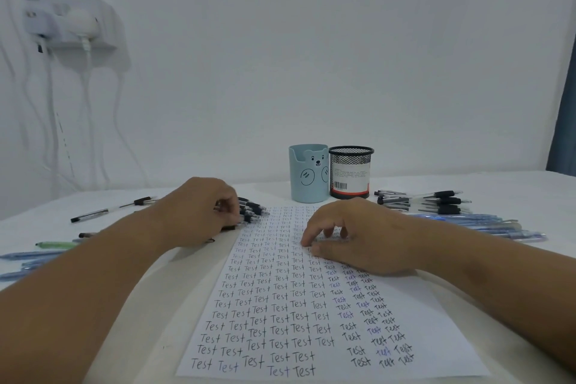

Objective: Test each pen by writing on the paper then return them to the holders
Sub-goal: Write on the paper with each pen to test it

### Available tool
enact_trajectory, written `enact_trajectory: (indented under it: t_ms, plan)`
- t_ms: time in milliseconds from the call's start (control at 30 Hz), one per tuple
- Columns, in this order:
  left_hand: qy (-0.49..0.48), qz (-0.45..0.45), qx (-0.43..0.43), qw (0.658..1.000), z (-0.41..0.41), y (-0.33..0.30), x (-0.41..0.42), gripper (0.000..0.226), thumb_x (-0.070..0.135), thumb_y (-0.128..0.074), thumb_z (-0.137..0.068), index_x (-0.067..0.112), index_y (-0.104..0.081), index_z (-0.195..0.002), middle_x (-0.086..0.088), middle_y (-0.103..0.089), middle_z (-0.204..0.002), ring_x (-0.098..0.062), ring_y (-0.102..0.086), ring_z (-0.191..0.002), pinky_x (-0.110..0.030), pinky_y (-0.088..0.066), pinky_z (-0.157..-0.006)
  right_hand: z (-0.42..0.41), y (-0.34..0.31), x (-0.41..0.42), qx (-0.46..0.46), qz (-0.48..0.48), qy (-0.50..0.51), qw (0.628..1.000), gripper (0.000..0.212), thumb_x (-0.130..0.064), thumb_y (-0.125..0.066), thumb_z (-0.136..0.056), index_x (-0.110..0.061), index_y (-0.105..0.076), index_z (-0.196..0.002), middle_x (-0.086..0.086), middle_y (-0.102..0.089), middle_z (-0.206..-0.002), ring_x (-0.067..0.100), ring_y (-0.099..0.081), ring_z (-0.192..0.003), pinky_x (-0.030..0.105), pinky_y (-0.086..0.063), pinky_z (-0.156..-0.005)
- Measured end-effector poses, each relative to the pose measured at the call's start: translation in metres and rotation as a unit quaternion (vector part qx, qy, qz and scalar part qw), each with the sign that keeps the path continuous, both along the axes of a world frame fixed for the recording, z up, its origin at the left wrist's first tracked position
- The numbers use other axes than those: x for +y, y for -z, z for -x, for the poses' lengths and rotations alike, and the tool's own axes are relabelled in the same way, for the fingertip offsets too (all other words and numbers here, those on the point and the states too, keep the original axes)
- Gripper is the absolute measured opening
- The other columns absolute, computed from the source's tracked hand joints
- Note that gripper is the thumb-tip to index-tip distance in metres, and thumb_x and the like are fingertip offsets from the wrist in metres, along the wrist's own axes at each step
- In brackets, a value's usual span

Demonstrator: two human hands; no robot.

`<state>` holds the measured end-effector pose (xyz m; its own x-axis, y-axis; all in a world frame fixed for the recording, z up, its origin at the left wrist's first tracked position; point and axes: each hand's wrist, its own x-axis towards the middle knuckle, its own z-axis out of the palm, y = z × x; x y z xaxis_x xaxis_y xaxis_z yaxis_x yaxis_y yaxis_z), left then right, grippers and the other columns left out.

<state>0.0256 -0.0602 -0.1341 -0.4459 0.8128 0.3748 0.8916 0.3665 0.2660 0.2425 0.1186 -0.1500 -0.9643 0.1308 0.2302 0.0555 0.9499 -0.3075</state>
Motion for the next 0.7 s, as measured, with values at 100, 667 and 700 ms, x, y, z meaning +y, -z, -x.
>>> enact_trajectory:
  t_ms: [100,667,700]
  plan:
    - [0.009,-0.163,-0.058,0.985,-0.011,-0.008,0.000,0.014,0.015,-0.066,-0.095,0.023,-0.068,-0.084,0.020,-0.069,-0.073,-0.008,-0.055,-0.055,-0.011,-0.045,-0.054,-0.001,0.000,0.000,0.003,-0.001,0.001,1.000,0.016,-0.042,-0.063,-0.095,-0.039,-0.072,-0.109,-0.026,-0.065,-0.108,-0.004,-0.056,-0.101,0.015,-0.046,-0.084]
    - [0.135,-0.398,-0.655,0.628,-0.059,-0.006,0.024,0.014,0.002,-0.042,-0.106,0.000,-0.056,-0.109,-0.017,-0.077,-0.098,-0.028,-0.077,-0.088,-0.026,-0.062,-0.064,0.002,-0.015,-0.005,0.214,0.599,0.027,0.771,0.031,-0.020,-0.039,-0.108,-0.002,-0.061,-0.120,0.020,-0.071,-0.090,0.028,-0.069,-0.072,0.033,-0.062,-0.069]
    - [0.135,-0.364,-0.632,0.671,-0.061,-0.004,0.025,0.015,0.004,-0.045,-0.105,0.001,-0.058,-0.110,-0.014,-0.077,-0.103,-0.028,-0.077,-0.091,-0.027,-0.063,-0.065,0.002,-0.016,-0.004,0.222,0.621,0.020,0.752,0.034,-0.022,-0.038,-0.108,0.000,-0.062,-0.118,0.018,-0.070,-0.087,0.027,-0.069,-0.071,0.031,-0.061,-0.066]
